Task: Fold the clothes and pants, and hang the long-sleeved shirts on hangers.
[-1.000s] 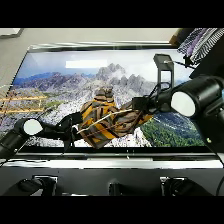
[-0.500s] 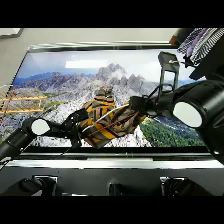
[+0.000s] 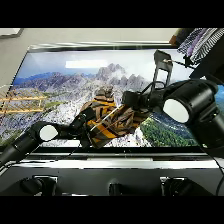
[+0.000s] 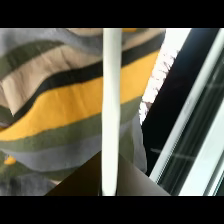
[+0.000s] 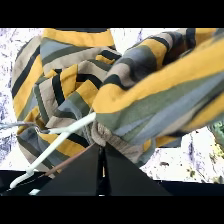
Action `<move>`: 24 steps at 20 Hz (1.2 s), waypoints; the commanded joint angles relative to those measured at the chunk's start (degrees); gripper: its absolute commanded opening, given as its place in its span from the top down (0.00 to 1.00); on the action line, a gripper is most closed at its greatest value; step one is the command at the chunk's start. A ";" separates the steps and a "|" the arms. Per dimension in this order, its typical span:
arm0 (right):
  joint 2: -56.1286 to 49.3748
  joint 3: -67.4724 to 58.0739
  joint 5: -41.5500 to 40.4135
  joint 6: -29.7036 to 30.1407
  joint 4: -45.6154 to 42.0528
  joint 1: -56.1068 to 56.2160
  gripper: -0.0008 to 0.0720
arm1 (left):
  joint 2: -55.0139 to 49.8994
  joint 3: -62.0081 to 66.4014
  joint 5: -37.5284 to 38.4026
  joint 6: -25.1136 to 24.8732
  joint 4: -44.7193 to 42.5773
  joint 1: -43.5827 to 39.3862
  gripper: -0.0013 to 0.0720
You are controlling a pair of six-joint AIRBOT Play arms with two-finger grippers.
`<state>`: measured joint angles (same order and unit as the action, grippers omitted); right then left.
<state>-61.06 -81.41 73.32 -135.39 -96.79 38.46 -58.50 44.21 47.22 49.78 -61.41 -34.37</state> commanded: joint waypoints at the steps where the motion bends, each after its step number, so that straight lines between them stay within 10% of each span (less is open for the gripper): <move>1: -0.26 -0.04 -1.44 -0.28 0.68 0.07 0.95 | -0.02 0.07 -2.95 1.73 -0.02 -1.25 0.95; 17: 1.16 -0.07 -1.79 4.66 8.46 0.07 0.94 | -0.02 0.04 -3.82 1.90 -0.02 -2.25 0.95; 22: 1.29 -0.07 6.95 6.23 2.36 -0.11 0.41 | 0.00 0.04 -3.82 1.88 -0.02 -2.25 0.95; 24: 2.47 -0.07 9.09 6.23 -1.40 -0.11 0.41 | 0.00 0.04 -4.11 1.88 -0.04 -2.25 0.95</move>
<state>-59.53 -81.41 77.65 -129.51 -93.14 38.39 -58.50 44.21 43.40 51.70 -61.41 -36.62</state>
